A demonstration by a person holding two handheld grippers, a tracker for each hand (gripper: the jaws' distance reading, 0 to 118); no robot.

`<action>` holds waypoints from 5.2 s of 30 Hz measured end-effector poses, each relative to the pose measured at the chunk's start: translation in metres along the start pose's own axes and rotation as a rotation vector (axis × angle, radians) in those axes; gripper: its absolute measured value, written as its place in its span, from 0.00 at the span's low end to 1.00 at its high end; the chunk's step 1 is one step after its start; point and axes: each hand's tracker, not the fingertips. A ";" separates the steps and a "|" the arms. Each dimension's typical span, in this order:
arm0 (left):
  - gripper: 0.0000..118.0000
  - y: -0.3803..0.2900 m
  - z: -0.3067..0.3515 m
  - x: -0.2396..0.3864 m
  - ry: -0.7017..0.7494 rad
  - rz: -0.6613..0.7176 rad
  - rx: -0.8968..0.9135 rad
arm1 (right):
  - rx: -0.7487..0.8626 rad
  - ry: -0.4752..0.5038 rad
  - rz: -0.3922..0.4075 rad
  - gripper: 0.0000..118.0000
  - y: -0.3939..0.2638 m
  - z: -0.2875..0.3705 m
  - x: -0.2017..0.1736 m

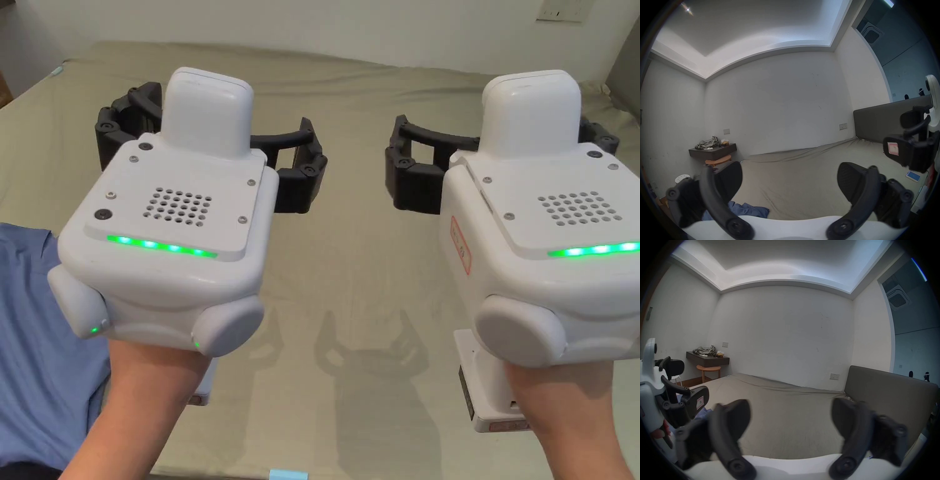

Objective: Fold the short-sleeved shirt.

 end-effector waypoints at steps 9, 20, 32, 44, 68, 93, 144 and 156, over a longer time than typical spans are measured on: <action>0.00 0.000 -0.004 0.003 -0.036 0.007 -0.027 | -0.020 0.025 0.005 0.00 -0.008 -0.001 0.002; 0.00 -0.003 0.001 -0.035 0.075 0.021 -0.059 | -0.012 0.096 -0.009 0.00 -0.002 -0.015 -0.012; 0.00 -0.010 0.051 -0.141 0.401 -0.014 -0.114 | 0.026 0.423 -0.026 0.00 0.013 -0.040 -0.121; 0.00 -0.017 0.104 -0.203 0.603 -0.011 -0.153 | 0.035 0.665 -0.014 0.00 0.023 -0.035 -0.211; 0.00 -0.124 0.012 -0.259 0.427 0.175 -0.526 | -0.065 0.654 0.068 0.00 -0.006 -0.074 -0.237; 0.70 -0.327 -0.100 -0.299 0.296 0.325 -1.054 | -0.266 0.513 0.087 0.00 -0.065 -0.132 -0.210; 0.00 0.110 -0.116 -0.047 -0.474 0.173 0.039 | -0.043 -0.005 -0.046 0.00 0.003 -0.002 0.037; 0.00 0.031 -0.192 0.102 -0.657 0.047 -0.202 | -0.159 -0.146 -0.070 0.00 -0.042 -0.027 0.088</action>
